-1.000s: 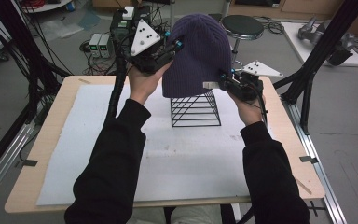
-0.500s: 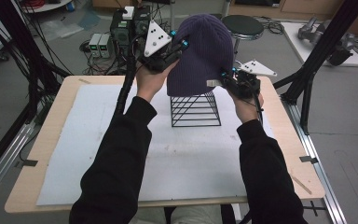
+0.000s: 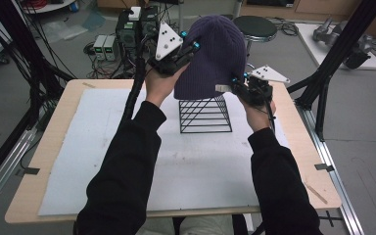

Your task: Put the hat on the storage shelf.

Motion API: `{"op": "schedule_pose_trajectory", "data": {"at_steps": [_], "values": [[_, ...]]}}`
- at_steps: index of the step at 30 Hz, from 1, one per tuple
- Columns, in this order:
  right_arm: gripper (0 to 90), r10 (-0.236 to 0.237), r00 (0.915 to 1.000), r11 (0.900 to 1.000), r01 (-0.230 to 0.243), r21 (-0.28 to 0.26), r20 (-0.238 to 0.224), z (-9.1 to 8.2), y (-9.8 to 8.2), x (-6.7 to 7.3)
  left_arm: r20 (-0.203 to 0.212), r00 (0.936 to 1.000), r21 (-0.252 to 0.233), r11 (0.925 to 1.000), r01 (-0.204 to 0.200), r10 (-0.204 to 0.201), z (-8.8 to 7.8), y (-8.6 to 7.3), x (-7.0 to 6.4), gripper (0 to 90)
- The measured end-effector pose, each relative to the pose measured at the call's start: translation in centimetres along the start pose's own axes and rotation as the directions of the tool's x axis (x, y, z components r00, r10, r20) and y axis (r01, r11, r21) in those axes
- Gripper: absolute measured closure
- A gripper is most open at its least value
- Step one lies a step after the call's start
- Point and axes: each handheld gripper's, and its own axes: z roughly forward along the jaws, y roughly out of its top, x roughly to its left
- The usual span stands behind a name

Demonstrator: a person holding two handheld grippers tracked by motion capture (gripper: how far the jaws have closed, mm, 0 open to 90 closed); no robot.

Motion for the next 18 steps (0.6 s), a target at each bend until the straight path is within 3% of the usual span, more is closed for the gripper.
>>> {"op": "schedule_pose_trajectory", "data": {"at_steps": [2, 9, 13, 18], "values": [[78.9, -0.006, 1.0, 1.0, 0.006, 0.016, -0.007, -0.2, -0.7, 0.0, 0.006, 0.9999, 0.011, 0.9998, -0.016, 0.016, 0.0, -0.4, -0.3, 76.8], [78.8, 0.014, 0.9995, 0.998, -0.013, 0.054, -0.029, -0.8, -2.3, -0.7, 0.04, 0.9985, 0.026, 0.999, 0.038, -0.039, -0.1, -2.3, -1.3, 76.5], [79.0, 0.036, 0.9986, 0.995, -0.033, 0.09, -0.039, -0.8, -3.1, -1.1, 0.049, 0.9979, 0.046, 0.9982, 0.039, -0.042, -0.1, -3.1, -1.9, 76.5], [79.2, 0.022, 0.9986, 0.989, -0.015, 0.149, -0.048, -0.5, -4.5, -0.9, 0.059, 0.997, 0.072, 0.9964, 0.046, -0.05, 0.0, -4.3, -2.6, 76.5]]}}
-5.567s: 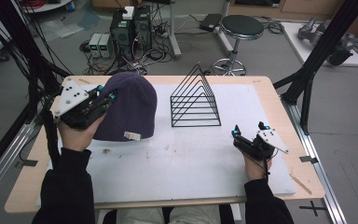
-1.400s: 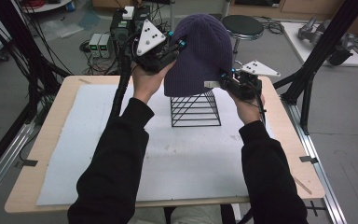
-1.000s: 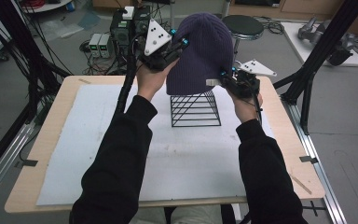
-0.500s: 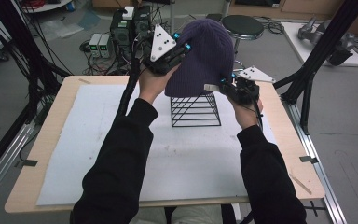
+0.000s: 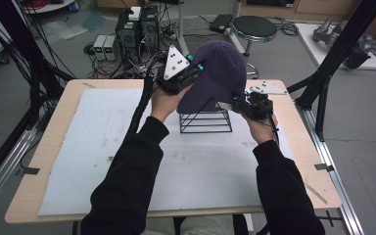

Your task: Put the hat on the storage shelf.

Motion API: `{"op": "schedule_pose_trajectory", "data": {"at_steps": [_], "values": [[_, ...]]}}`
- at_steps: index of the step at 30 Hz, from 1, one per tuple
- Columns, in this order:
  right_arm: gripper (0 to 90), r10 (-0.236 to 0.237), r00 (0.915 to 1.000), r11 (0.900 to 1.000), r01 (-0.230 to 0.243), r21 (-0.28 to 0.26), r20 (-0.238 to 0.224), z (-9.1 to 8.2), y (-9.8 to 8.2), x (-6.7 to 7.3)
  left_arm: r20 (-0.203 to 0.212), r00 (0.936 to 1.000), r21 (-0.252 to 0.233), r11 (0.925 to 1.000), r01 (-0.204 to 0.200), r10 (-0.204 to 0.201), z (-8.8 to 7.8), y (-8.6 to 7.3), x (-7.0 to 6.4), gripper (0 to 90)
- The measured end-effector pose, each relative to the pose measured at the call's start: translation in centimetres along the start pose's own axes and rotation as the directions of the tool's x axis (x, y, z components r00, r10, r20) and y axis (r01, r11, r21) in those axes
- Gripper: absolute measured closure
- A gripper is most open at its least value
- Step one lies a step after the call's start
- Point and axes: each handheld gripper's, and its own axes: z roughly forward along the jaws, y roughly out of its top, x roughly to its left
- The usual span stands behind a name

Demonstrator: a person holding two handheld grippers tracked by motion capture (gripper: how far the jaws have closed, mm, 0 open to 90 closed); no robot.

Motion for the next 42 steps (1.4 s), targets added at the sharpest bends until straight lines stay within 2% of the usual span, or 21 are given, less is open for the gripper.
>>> {"op": "schedule_pose_trajectory", "data": {"at_steps": [8, 13, 27, 36, 39, 42], "values": [[79.1, 0.008, 0.9999, 0.999, -0.007, 0.045, -0.011, 0.4, -1.3, -0.1, 0.01, 0.9995, 0.023, 0.9993, 0.029, -0.029, -0.2, -1.7, -0.3, 76.4], [79.0, -0.003, 0.9998, 0.998, 0.005, 0.07, -0.021, 0.9, -2.1, -0.3, 0.013, 0.9987, 0.041, 0.998, 0.048, -0.049, -0.3, -2.8, -0.6, 76.3], [78.9, -0.003, 1.0, 0.989, 0.004, 0.145, -0.004, 1.8, -3.8, -0.2, 0.02, 0.9964, 0.082, 0.9934, 0.081, -0.083, 0.0, -4.9, -1.6, 76.2], [78.6, 0.011, 0.9999, 0.984, -0.009, 0.178, -0.01, 2.4, -4.7, -0.3, 0.019, 0.9963, 0.119, 0.9896, 0.081, -0.084, 0.1, -5.6, -2.2, 75.9], [78.0, 0.019, 0.9997, 0.983, -0.016, 0.182, -0.014, 2.5, -5.1, -0.3, 0.002, 0.9975, 0.144, 0.9872, 0.069, -0.07, 0.1, -6.0, -2.3, 76.0], [77.8, 0.026, 0.9994, 0.98, -0.022, 0.197, -0.022, 2.8, -5.5, -0.3, 0.003, 0.9978, 0.156, 0.9855, 0.065, -0.067, 0.0, -6.4, -2.5, 76.0]]}}
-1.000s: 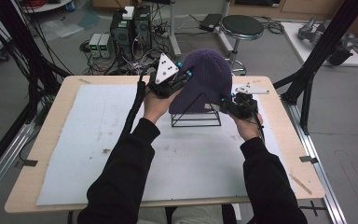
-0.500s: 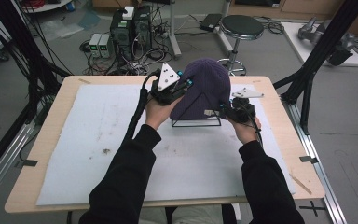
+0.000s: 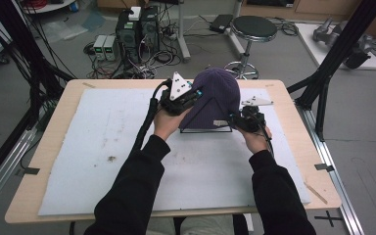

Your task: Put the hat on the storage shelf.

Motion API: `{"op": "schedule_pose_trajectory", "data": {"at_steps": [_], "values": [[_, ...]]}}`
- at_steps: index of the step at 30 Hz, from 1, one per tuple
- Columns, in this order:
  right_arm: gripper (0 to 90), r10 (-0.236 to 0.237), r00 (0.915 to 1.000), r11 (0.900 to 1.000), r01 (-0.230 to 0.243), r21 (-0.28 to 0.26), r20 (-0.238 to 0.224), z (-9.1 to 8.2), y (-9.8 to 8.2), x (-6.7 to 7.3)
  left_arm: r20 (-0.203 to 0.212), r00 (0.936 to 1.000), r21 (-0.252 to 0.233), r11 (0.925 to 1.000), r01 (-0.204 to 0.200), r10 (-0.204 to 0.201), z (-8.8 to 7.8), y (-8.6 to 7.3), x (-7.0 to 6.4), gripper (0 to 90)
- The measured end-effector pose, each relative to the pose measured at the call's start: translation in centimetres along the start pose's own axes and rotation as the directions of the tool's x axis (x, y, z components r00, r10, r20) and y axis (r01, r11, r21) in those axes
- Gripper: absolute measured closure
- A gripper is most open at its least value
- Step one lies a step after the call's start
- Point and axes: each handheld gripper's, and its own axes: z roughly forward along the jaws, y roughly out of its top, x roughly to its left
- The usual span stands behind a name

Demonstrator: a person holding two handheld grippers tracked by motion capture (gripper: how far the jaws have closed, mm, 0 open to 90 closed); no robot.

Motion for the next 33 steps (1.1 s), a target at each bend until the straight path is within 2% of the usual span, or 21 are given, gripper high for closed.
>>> {"op": "schedule_pose_trajectory", "data": {"at_steps": [5, 8, 10, 18, 21, 25, 29, 33], "values": [[77.8, -0.008, 1.0, 1.0, 0.008, 0.014, 0.004, 0.3, -0.3, 0.1, 0.002, 1.0, 0.013, 0.9999, 0.004, -0.004, 0.1, -0.4, -0.2, 76.0], [77.9, -0.019, 0.9997, 0.999, 0.019, 0.044, 0.013, 0.5, -0.5, 0.3, -0.001, 1.0, 0.036, 0.9993, -0.004, 0.004, 0.3, -0.7, -0.2, 75.9], [77.8, -0.025, 0.9996, 0.998, 0.024, 0.054, 0.016, 0.7, -0.7, 0.3, -0.001, 1.0, 0.037, 0.9993, 0.005, -0.005, 0.3, -1.0, -0.2, 75.9], [75.7, -0.019, 0.9998, 0.998, 0.018, 0.056, 0.005, 0.7, -0.8, 0.4, 0.01, 0.9998, 0.038, 0.9991, 0.018, -0.019, 0.2, -1.1, -0.1, 75.5], [63.4, -0.002, 0.9997, 0.999, 0.0, 0.051, 0.026, 0.6, -0.8, 0.3, 0.012, 0.9992, 0.038, 0.9986, 0.037, -0.038, 0.2, -1.1, -0.1, 72.5], [46.4, 0.051, 0.9987, 0.999, -0.051, 0.017, 0.004, 0.0, -0.6, -0.4, 0.006, 0.9986, 0.053, 0.9973, 0.051, -0.052, 0.2, -1.1, 0.1, 63.8], [30.8, 0.06, 0.9982, 0.998, -0.06, -0.016, 0.01, -0.8, -0.3, -0.4, 0.051, 0.995, 0.064, 0.9946, 0.082, -0.085, 0.2, -1.3, 0.3, 50.4], [22.9, 0.088, 0.9962, 0.993, -0.087, -0.075, 0.0, -1.8, 0.0, -0.6, 0.072, 0.9941, 0.063, 0.9951, 0.076, -0.081, 0.0, -1.2, 0.1, 43.8]]}}
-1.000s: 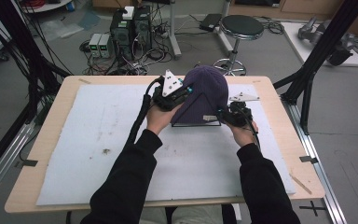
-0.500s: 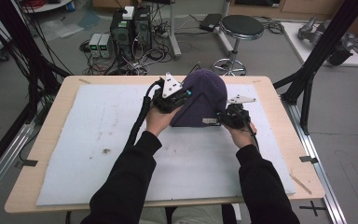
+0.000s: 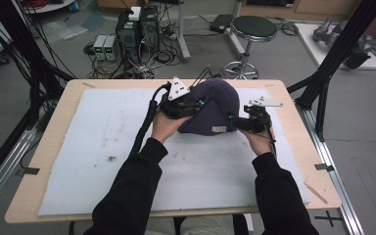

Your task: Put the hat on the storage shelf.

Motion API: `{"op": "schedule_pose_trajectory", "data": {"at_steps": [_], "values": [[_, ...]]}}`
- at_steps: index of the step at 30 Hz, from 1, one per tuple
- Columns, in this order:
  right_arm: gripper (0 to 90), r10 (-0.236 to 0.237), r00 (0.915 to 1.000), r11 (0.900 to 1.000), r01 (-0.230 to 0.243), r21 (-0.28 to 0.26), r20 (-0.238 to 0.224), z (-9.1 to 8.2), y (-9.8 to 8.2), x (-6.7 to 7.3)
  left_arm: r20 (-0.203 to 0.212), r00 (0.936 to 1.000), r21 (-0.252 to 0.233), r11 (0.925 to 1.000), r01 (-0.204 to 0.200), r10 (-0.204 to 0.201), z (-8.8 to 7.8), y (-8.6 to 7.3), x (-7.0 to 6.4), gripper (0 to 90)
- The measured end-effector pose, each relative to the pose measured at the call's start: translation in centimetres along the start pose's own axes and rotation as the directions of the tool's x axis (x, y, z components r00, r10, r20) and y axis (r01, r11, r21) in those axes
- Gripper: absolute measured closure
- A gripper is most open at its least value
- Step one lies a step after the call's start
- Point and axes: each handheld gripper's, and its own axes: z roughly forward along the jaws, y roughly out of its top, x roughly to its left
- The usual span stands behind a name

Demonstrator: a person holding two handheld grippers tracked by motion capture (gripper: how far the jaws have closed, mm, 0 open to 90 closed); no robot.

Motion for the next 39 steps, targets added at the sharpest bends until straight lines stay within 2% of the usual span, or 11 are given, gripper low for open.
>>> {"op": "schedule_pose_trajectory", "data": {"at_steps": [4, 8, 11, 13, 15, 22, 32, 39], "values": [[18.0, 0.033, 0.9994, 0.997, -0.033, -0.064, -0.001, -1.2, 0.4, -0.5, -0.01, 0.9999, -0.016, 0.9999, -0.002, 0.002, -0.6, 0.3, 0.1, 35.7], [12.3, 0.069, 0.9976, 0.991, -0.068, -0.114, 0.008, -2.5, 0.7, -1.2, -0.016, 0.9999, -0.043, 0.9991, 0.001, -0.002, -1.5, 0.5, 0.5, 31.2], [11.7, 0.087, 0.9953, 0.985, -0.079, -0.154, 0.044, -3.6, 0.8, -1.8, -0.03, 0.9995, -0.059, 0.9983, -0.001, -0.001, -2.5, 0.8, 1.0, 29.1], [11.8, 0.12, 0.9908, 0.978, -0.107, -0.182, 0.063, -4.3, 0.9, -2.1, -0.041, 0.999, -0.073, 0.9973, 0.012, -0.015, -3.2, 1.0, 1.4, 27.8], [11.8, 0.128, 0.9886, 0.973, -0.109, -0.203, 0.079, -5.0, 0.9, -2.5, -0.056, 0.998, -0.073, 0.997, 0.026, -0.03, -4.1, 1.2, 1.8, 26.5], [11.9, 0.115, 0.9859, 0.968, -0.084, -0.235, 0.121, -6.4, 0.8, -3.2, -0.092, 0.9946, -0.072, 0.9965, 0.042, -0.049, -6.2, 1.3, 2.9, 23.7], [11.8, 0.088, 0.984, 0.965, -0.046, -0.256, 0.155, -7.5, 0.7, -3.1, -0.146, 0.988, -0.084, 0.9957, 0.038, -0.05, -8.9, 1.0, 4.0, 22.4], [11.8, 0.064, 0.9816, 0.963, -0.014, -0.269, 0.18, -8.1, 0.3, -2.9, -0.202, 0.9774, -0.099, 0.9942, 0.041, -0.06, -11.3, 0.2, 5.2, 22.0]]}}
